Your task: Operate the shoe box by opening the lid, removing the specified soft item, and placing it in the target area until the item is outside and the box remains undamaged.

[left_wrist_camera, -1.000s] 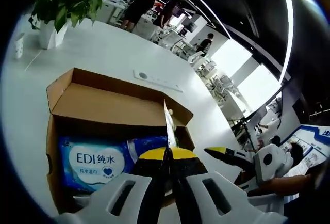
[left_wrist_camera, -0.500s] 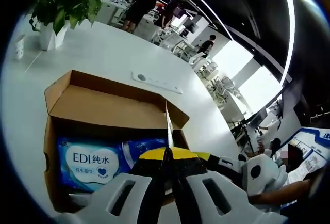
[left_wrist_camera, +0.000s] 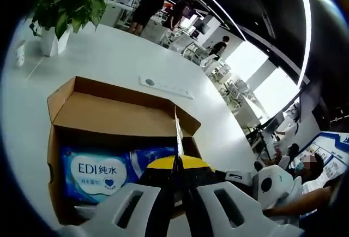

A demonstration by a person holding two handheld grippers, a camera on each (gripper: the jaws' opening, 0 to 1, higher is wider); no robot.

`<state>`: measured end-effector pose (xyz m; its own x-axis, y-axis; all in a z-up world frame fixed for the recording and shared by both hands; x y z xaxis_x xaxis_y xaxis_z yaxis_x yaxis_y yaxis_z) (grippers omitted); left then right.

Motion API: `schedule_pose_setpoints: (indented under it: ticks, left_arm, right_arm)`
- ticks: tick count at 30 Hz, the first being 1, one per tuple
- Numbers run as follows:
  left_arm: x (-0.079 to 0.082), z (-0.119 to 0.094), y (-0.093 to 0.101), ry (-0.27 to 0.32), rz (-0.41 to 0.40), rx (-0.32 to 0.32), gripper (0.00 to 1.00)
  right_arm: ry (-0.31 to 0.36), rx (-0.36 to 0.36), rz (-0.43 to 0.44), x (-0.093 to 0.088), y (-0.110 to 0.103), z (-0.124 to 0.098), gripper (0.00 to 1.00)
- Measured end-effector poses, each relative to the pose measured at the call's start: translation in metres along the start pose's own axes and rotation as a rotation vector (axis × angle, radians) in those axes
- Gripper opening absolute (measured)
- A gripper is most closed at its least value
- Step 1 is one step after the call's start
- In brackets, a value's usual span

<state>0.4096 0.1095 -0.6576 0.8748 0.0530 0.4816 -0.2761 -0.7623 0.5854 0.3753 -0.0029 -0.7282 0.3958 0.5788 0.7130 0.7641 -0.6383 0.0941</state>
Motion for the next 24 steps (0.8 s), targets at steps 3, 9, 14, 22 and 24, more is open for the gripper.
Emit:
schedule_pose_setpoints:
  ticks: [3,9,14,22,24]
  left_arm:
    - [0.000,0.001,0.001,-0.001,0.004,0.000,0.00]
    - [0.001,0.002,0.005,-0.004,0.017,-0.002,0.00]
    - [0.001,0.003,0.009,-0.005,0.028,-0.005,0.00]
    - [0.001,0.000,0.017,-0.001,0.052,-0.014,0.00]
    - [0.001,-0.001,0.018,0.003,0.051,-0.017,0.00]
  right_arm:
    - [0.003,0.004,-0.007,-0.001,0.000,-0.001,0.19]
    - [0.011,0.009,-0.008,-0.003,0.001,-0.004,0.10]
    - [0.021,0.014,-0.015,-0.003,0.001,-0.008,0.00]
    - [0.030,0.035,-0.011,-0.002,-0.002,-0.013,0.00]
    - [0.033,0.035,-0.012,-0.001,-0.002,-0.016,0.00]
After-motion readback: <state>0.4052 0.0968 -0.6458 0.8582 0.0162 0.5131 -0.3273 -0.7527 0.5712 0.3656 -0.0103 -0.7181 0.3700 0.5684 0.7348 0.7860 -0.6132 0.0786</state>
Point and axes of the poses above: the point that each gripper's makers call its tool centre point, and the gripper's own axes: z roughly forward along the fingers, y roughly to its right, x roughly out of its top, the point moved 6 cm from there along -z, roughly backward along the fingers, and after that the axes turned 13 degrees about -y, right-handed, at the moved point
